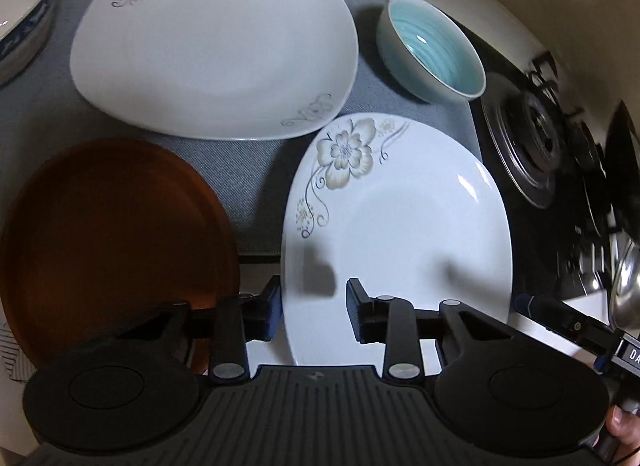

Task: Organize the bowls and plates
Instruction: 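Move both grippers to the flower-print white plate rim and close on it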

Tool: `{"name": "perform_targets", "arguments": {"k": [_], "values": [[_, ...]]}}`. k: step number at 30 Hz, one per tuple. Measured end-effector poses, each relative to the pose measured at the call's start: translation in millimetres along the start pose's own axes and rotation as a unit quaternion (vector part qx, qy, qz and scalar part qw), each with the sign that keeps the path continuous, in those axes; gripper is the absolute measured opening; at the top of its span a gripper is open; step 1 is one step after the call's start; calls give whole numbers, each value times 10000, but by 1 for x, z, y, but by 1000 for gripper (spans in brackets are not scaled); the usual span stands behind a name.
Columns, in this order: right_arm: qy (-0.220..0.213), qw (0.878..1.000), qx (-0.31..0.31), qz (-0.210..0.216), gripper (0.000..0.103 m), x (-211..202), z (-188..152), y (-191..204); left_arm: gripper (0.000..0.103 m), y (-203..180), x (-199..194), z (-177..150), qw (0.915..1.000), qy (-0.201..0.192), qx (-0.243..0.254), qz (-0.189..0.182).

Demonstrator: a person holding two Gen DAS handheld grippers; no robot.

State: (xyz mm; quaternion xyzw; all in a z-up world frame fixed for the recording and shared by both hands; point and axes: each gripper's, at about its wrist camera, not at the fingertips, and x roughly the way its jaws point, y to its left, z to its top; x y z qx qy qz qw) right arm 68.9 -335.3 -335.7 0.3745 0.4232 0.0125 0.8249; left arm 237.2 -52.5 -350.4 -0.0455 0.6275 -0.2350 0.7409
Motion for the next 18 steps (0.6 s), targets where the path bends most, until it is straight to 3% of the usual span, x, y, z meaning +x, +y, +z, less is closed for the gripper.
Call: {"name": "perform_targets", "arguments": {"k": [4,6,9,11,15,18], "values": [[338,9990,-271,113,61,12,15,-11,39,-6,5,-5,9990,-344,-14,269],[548,9974,-459,76,47,20,18,-15,42,-13,6,-6,9976,-538,83,421],[686,9944,-802,-22,27,25,22,-15,59,-28,10,-4,9964,-458,348,623],[738,9941,-801,28,23,24,25,-19,76,-36,14,-1,9968,-236,354,674],[765,9950,-596,249,20,22,30,-34,77,-46,20,4,9960,-240,305,804],[710,9965,-253,354,21,24,34,-42,64,-47,21,3,9934,-501,311,980]]}}
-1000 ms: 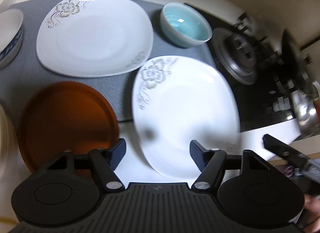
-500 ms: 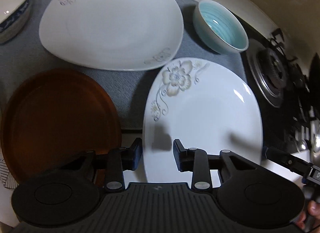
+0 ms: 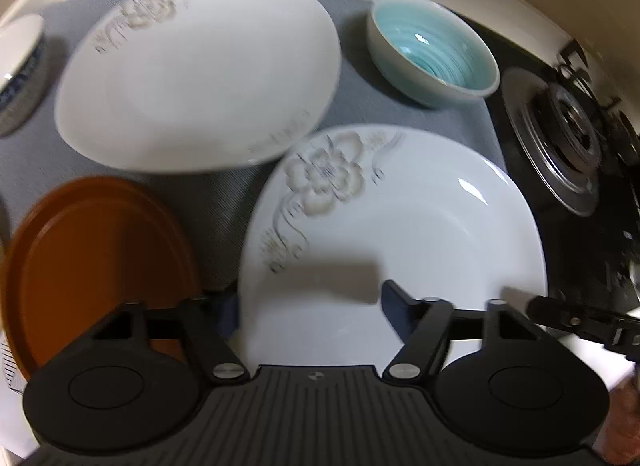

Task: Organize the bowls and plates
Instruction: 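Move both grippers to the flower-print white plate rim and close on it, then lift the flower-print plate with both grippers and carry it over the other white plate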

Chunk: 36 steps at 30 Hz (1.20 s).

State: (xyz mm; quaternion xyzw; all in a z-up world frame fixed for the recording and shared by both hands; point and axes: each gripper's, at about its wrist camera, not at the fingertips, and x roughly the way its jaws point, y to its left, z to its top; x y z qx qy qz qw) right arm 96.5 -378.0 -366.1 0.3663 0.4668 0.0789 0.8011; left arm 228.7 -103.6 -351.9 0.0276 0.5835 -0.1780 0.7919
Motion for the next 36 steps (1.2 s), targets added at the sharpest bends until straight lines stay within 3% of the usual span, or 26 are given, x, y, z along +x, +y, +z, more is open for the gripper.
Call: {"name": "perform_targets", "arguments": {"k": [2,5,11,17,20,23,26,31,36], "values": [[-29,10000,-7,30,22,2,1,1,56,1,-1,-5,9996,-247,86,53],[-37,10000,-69,47,23,-1,0,3,56,8,-3,-8,9991,-404,73,-58],[-93,9998,169,-14,25,-1,1,3,46,9,-2,2,9993,-250,263,11],[-206,9980,42,-591,17,1,-5,18,35,15,-9,1,9990,-49,405,-173],[-201,9979,88,-614,16,-8,-13,16,35,13,-21,-6,9979,-46,574,-309],[-168,9985,314,-425,9,-16,-16,4,35,23,-23,-8,9978,40,361,-557],[-228,9977,596,-241,10,-19,-15,-3,34,32,-11,-7,9966,254,148,-764],[38,9979,590,-250,15,-1,-14,-1,39,19,-8,-11,9973,127,465,-562],[-186,9987,182,-441,10,-7,-19,16,35,32,-11,-7,9960,395,-7,-798]]}}
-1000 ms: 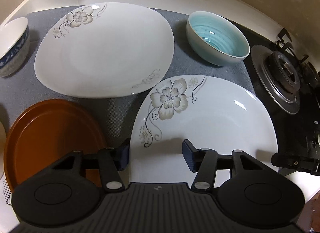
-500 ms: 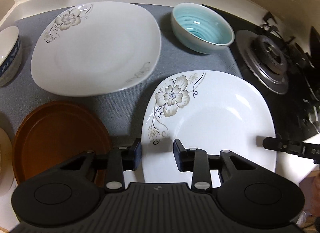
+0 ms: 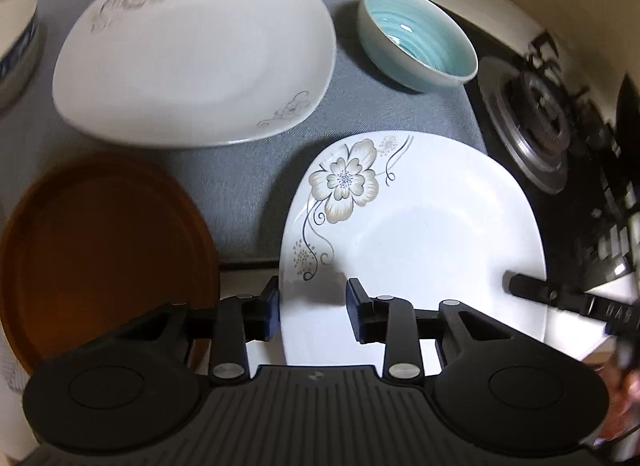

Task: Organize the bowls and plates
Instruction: 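Lift the flower-print plate with both grippers and carry it over the other white plate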

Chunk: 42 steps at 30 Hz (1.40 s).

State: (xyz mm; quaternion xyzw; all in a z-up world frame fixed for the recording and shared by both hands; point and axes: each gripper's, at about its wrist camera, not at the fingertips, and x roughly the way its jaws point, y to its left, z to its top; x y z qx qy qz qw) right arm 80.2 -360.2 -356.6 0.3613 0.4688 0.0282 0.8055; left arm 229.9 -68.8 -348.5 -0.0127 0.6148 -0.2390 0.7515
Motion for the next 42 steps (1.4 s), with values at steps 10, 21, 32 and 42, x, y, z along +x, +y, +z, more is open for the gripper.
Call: {"name": "perform_targets", "arguments": {"k": [10,21,32,42], "values": [[-359,9991,37,214,9,-35,1,26,33,-3,-55,21,9989,-355,37,-298],[-566,9969,37,544,9,-36,19,88,33,17,-122,54,9966,-822,20,-13],[-732,9952,-29,652,10,-15,31,154,33,52,-170,87,9909,-1316,233,142],[-887,9947,-76,514,10,3,41,177,33,71,-170,104,9904,-1306,426,178]]}}
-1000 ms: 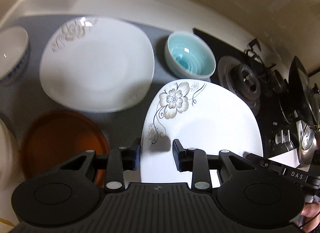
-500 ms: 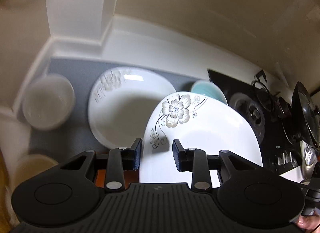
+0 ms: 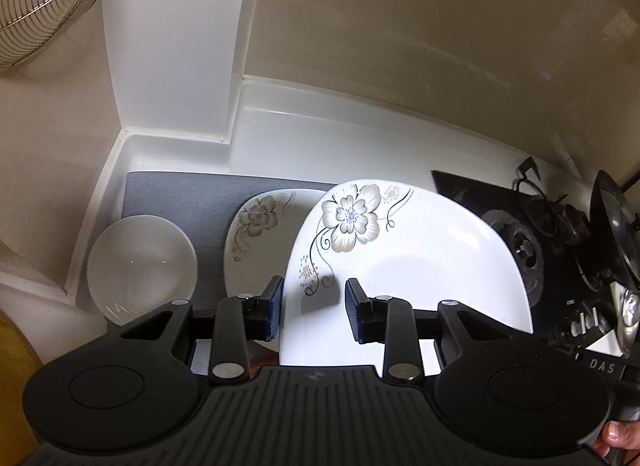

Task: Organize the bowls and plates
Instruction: 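Lift the flower-print plate with both grippers and carry it over the other white plate, then lower the plate onto the other white plate and open both grippers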

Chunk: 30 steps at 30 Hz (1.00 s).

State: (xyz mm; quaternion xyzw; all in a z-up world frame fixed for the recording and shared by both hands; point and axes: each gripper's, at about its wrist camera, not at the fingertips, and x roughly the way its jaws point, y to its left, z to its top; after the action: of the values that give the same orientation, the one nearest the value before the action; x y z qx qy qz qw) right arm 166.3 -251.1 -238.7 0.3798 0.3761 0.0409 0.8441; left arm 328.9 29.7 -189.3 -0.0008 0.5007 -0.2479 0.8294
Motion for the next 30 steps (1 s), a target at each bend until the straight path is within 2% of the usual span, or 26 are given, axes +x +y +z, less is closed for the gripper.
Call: {"name": "perform_targets", "arguments": {"k": [12,17,30], "values": [[134,9998,13,-150,10,35,-1,0,34,23,37,5,9991,323,0,291],[163,9996,103,-213,10,52,-3,-4,34,37,52,8,9985,478,-128,232],[201,9980,235,-543,10,94,-2,-17,34,51,106,16,9965,778,13,313]]}}
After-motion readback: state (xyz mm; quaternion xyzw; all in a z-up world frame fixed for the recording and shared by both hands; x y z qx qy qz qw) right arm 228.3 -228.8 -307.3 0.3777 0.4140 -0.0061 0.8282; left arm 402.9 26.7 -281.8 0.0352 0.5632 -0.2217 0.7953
